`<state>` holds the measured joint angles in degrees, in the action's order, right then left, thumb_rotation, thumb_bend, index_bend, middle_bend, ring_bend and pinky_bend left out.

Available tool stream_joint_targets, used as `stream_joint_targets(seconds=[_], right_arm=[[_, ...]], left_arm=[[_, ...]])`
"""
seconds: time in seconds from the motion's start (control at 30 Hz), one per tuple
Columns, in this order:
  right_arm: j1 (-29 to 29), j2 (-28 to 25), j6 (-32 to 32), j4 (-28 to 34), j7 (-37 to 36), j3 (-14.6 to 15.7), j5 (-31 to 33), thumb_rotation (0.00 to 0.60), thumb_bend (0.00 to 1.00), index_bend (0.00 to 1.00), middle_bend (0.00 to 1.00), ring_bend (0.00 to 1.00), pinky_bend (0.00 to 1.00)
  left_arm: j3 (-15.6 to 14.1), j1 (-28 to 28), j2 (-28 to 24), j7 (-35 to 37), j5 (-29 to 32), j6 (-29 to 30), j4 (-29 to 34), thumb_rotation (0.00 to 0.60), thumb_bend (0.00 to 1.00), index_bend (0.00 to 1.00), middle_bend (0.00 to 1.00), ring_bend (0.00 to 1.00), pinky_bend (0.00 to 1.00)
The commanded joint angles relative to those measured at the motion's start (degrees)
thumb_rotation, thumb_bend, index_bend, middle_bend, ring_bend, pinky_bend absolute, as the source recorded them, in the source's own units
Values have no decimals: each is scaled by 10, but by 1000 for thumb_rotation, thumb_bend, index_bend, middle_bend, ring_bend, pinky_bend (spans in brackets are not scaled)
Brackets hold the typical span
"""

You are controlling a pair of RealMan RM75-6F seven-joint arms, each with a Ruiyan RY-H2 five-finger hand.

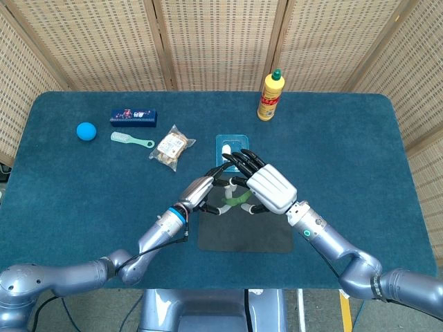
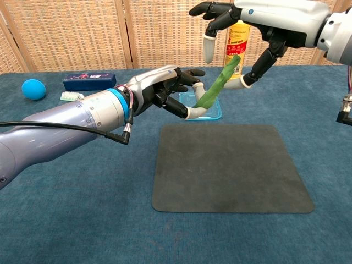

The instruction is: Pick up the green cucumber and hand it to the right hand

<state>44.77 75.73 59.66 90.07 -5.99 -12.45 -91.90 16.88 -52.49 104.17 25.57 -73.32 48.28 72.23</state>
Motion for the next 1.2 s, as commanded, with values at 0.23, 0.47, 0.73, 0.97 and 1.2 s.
stream_joint_targets(seconds=[0.23, 0.47, 0.73, 0.97, 1.2], right_arm=[[4, 0, 2, 6, 18, 8, 5, 600, 380, 523, 0, 0, 0], [8, 1, 8, 4, 31, 15, 0, 600, 384, 538, 4, 0, 0], [10, 4, 13, 2, 38, 16, 4, 600, 412, 551, 7, 0, 0], [11, 3, 19, -3, 55, 18, 5, 600, 429, 551, 7, 0, 0], [11, -1, 23, -3, 69, 19, 4, 600, 434, 551, 8, 0, 0]], left_arm=[[0, 1, -1, 5, -1, 0, 2, 600, 606, 689, 0, 0, 0], [-1, 2, -6, 10, -2, -1, 10, 600, 606, 689, 0, 0, 0], [-3, 3, -8, 6, -3, 1, 15, 600, 607, 689, 0, 0, 0], [-5, 4, -12, 5, -6, 1, 20, 600, 606, 689, 0, 0, 0], [-4, 5, -15, 4, -5, 3, 23, 600, 606, 689, 0, 0, 0]])
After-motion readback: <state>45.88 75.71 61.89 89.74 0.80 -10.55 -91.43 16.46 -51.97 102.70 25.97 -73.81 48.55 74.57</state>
